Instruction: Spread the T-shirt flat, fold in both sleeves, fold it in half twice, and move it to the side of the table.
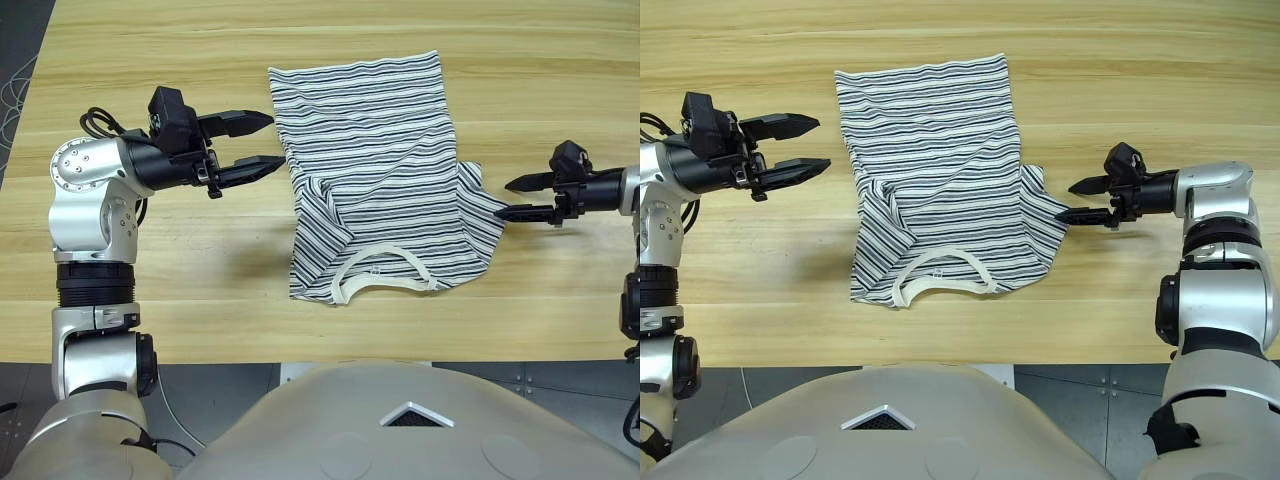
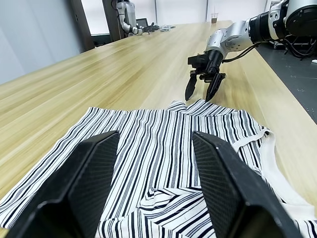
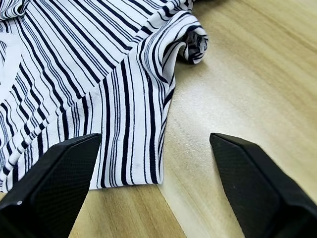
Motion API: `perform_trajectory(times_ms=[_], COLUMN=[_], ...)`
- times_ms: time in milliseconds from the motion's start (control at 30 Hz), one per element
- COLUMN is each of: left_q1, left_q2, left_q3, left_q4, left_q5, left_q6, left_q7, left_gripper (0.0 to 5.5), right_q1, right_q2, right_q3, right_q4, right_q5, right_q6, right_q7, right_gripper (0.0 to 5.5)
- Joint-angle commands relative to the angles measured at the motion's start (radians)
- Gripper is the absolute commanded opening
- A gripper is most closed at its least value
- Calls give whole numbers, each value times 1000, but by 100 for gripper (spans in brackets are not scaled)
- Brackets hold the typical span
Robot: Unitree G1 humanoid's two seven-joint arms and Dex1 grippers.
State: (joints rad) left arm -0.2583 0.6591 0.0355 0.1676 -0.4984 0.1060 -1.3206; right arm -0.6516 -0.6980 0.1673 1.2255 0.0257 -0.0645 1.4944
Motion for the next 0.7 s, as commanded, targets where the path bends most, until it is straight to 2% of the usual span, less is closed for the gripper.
perform_trajectory(times_ms=[33,567,600,700], left_q1=[3,2,0,-2], left_q2=[6,-24,-25,-29], left_q3=[7,-4,-4,-6], left_q4=[-17,43,51,74], left_q5=[18,48,50,55], left_q6=[3,-54,-60,-81], left_q7=[18,-5,-7,-16], left_gripper=[277,277,277,277], right_q1=[55,59,57,53], right_q2=[25,17,16,7], right_q3=[31,19,16,7], right_q4=[11,15,15,5], right_q5=[-55,-63,-61,-50], right_q6=[17,19,21,27], right_q7=[35,-14,-15,10], right_gripper=[387,31,13,13])
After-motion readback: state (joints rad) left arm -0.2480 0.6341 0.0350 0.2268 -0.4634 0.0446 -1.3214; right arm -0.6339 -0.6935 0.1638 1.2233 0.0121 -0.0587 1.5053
